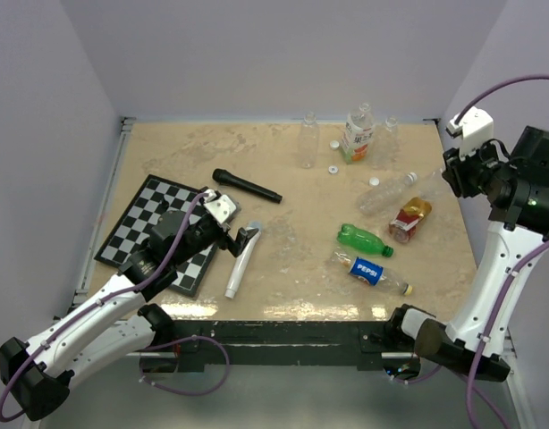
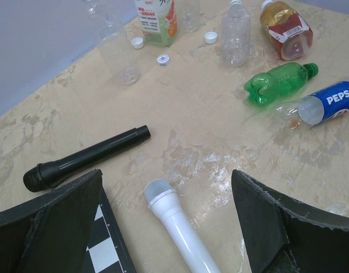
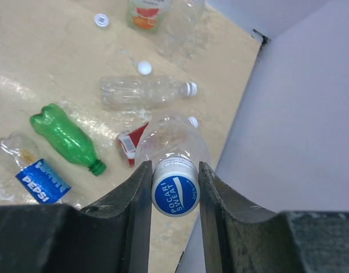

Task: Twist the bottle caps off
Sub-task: Pick up the plastic bottle at the center of the board.

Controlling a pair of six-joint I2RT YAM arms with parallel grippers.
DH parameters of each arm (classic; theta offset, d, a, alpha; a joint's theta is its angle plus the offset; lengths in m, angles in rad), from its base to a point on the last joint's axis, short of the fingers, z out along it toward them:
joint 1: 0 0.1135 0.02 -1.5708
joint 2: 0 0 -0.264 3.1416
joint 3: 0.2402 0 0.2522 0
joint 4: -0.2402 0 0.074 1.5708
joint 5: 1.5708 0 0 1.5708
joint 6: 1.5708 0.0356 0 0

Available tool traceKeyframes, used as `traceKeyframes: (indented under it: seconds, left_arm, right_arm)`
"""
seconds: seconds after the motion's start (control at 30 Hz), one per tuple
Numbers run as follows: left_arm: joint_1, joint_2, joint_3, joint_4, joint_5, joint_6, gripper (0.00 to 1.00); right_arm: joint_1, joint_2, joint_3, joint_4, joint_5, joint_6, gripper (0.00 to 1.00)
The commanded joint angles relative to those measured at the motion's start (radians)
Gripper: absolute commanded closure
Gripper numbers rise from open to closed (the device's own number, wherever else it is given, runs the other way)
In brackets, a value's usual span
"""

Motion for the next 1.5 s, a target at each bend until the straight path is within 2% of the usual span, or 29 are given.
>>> traceKeyframes:
  seconds: [0.0,0.07,0.23,0.47,0.77,0.97,1.23,1.47]
  left_arm:
    - [0.004,-0.010,0.008,0.059,0.032,0.013,0.00]
    - [0.004,-0.011,0.007,0.068,0.060,0.016,0.00]
    - [0.004,-0.013,0.004,0.090,0.097,0.015,0.00]
    - [0.004,-0.017,-0.015,0.096,0.100,0.016,0.00]
    - [0.004,0.000,-0.029,0.122,0.269,0.051,0.00]
    - [0.004,0.004,-0.026,0.166,0.332,0.010,0.00]
    - [0.004,0.163,-0.007,0.274,0.440,-0.085,0.00]
    - [-0.025,0.318,0.048,0.344,0.471,-0.073,0.00]
  right_arm:
    - [0.024,-0.007,0.048,-0.055,-0.150,-0.045,1.00]
    - [0.048,0.007,0.037,-0.055,-0.206,-0.041,1.00]
    - [0.202,0.028,0.006,-0.049,-0.311,-0.002,1.00]
    - [0.266,0.042,-0.036,-0.038,-0.431,0.006,1.00]
    - [0.406,0.042,-0.285,0.109,-0.549,0.062,1.00]
    - [0.473,0.099,-0.382,0.126,-0.667,0.004,1.00]
    - [0.512,0.171,-0.408,0.119,-0.755,-0.056,1.00]
    - [0.547,0.201,-0.415,0.112,-0.796,-0.076,1.00]
